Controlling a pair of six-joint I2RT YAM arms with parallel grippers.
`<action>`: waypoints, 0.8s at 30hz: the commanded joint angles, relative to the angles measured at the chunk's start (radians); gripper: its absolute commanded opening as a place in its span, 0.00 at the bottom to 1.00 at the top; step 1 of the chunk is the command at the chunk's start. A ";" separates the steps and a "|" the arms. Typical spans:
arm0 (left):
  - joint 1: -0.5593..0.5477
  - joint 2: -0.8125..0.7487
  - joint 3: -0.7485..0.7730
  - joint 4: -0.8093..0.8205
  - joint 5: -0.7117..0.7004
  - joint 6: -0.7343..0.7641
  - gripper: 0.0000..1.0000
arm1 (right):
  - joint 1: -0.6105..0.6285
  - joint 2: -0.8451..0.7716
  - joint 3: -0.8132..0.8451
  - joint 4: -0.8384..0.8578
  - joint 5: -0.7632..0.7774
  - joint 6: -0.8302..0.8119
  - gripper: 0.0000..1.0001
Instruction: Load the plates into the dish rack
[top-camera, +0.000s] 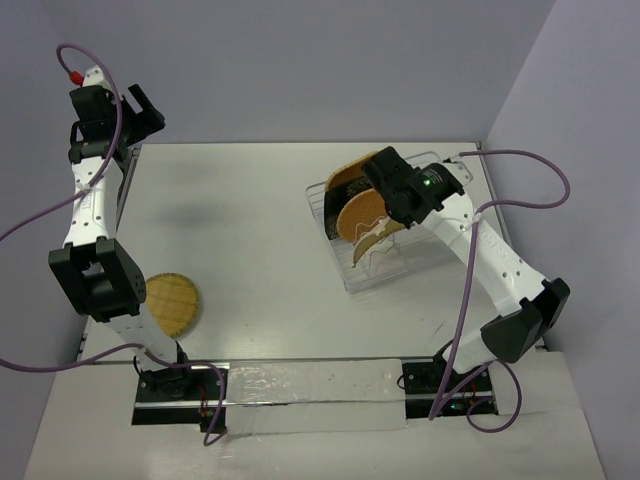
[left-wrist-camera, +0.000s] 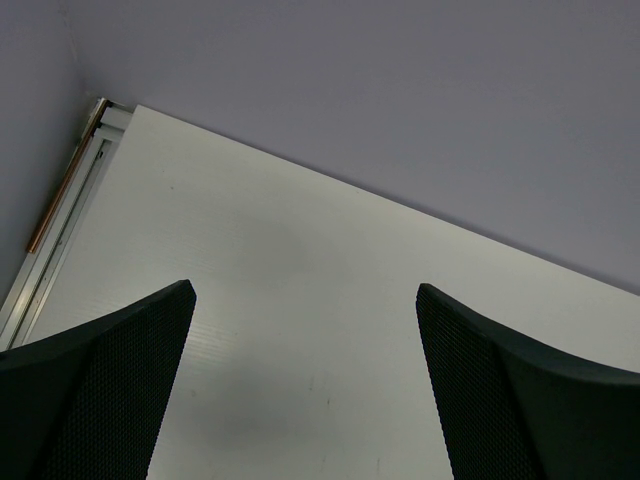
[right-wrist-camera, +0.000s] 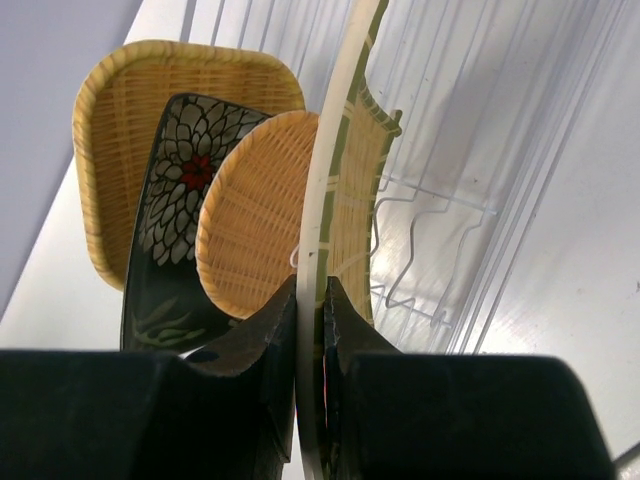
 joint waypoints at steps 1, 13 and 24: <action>0.009 0.003 0.044 0.047 -0.021 0.008 0.99 | 0.009 0.023 0.130 -0.043 0.047 0.008 0.00; 0.012 0.033 0.093 0.053 0.011 0.017 0.99 | 0.072 -0.020 0.109 -0.132 0.060 0.191 0.00; 0.016 0.091 0.171 0.022 0.034 0.024 0.99 | 0.071 -0.073 0.026 -0.133 0.117 0.236 0.00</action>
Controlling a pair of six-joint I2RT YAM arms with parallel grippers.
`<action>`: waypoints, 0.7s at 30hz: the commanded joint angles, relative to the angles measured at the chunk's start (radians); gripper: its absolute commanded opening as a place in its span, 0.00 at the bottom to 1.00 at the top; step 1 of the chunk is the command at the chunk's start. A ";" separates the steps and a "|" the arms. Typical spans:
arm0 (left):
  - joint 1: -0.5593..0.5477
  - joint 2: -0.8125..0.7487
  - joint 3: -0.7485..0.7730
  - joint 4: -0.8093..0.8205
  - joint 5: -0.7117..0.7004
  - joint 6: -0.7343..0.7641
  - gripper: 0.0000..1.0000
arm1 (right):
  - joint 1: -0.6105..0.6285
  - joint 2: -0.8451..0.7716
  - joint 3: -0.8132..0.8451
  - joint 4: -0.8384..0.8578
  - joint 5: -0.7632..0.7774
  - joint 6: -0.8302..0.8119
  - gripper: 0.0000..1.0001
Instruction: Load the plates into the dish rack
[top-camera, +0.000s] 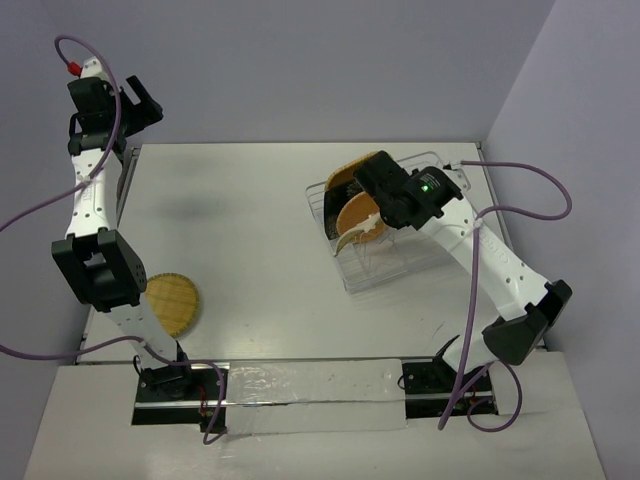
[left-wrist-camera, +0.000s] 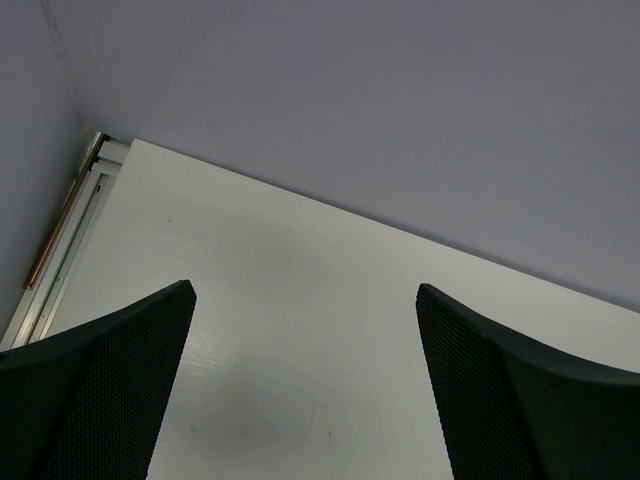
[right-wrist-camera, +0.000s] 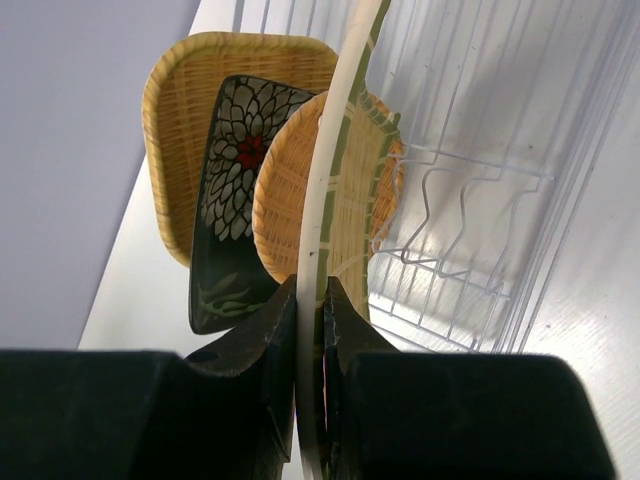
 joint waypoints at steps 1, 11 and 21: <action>0.012 0.010 0.063 0.014 0.021 0.017 0.99 | -0.016 -0.076 -0.036 -0.096 0.080 0.054 0.00; 0.014 0.031 0.080 -0.002 0.042 -0.007 0.99 | -0.053 -0.140 -0.091 -0.096 0.066 0.021 0.00; 0.015 0.050 0.060 0.004 0.050 -0.041 0.99 | -0.045 -0.045 -0.076 -0.095 0.098 0.073 0.00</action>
